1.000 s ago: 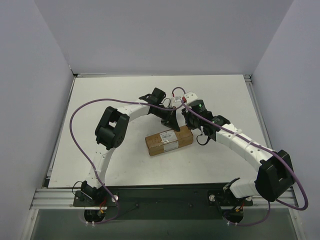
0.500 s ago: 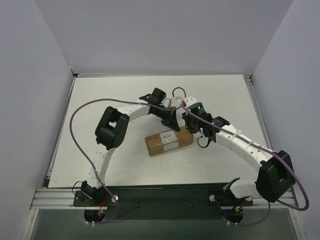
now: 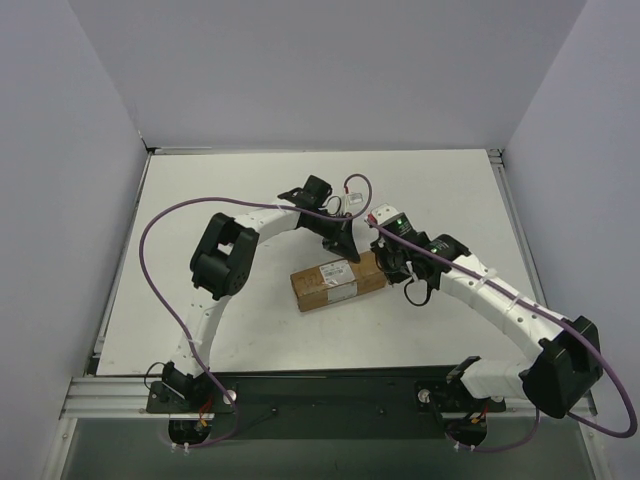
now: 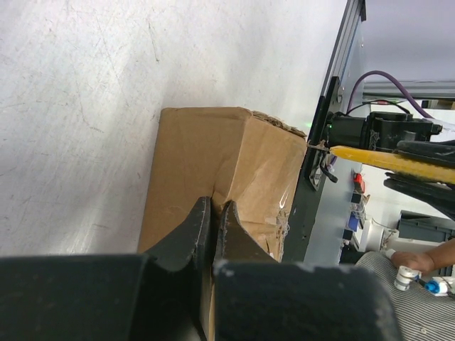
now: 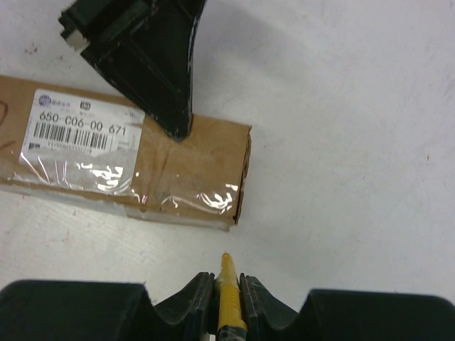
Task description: Unpack the express box
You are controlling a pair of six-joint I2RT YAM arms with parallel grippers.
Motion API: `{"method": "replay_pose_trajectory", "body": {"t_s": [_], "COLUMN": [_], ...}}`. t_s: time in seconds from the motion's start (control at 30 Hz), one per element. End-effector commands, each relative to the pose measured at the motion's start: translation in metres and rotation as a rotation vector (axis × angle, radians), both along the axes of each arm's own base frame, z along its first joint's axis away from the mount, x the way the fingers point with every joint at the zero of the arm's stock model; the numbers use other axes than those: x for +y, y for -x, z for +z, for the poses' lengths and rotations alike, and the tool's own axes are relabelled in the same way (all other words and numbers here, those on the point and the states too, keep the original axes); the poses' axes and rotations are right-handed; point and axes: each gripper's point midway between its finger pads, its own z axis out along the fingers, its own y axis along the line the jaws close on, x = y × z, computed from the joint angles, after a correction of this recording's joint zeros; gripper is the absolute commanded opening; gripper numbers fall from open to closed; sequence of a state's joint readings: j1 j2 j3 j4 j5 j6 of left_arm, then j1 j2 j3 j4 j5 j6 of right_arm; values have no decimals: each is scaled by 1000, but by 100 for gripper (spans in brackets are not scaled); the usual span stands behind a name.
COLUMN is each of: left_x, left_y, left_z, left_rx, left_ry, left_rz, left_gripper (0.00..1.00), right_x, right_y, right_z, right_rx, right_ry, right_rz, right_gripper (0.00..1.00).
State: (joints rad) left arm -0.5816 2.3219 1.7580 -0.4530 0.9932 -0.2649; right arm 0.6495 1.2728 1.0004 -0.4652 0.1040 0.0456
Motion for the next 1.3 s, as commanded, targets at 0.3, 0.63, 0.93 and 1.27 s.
{"method": "replay_pose_trajectory", "body": {"t_s": [0.3, 0.63, 0.93, 1.27], "left_x": [-3, 46, 117, 122], "left_y": [-28, -76, -97, -64], "left_z": [57, 89, 65, 70], "left_rx": [-138, -454, -572, -546], "left_ry": [137, 0, -221, -127], "left_rz": [-20, 1, 50, -48], "left_gripper": [49, 96, 95, 97], "right_x": [-62, -88, -90, -82], "right_y": [-39, -76, -30, 92], "right_z": [53, 17, -69, -93], "right_rx": [-131, -472, -497, -184], "right_ry": [113, 454, 662, 347], "right_rz": [61, 426, 801, 1040], "right_gripper": [0, 9, 40, 97]}}
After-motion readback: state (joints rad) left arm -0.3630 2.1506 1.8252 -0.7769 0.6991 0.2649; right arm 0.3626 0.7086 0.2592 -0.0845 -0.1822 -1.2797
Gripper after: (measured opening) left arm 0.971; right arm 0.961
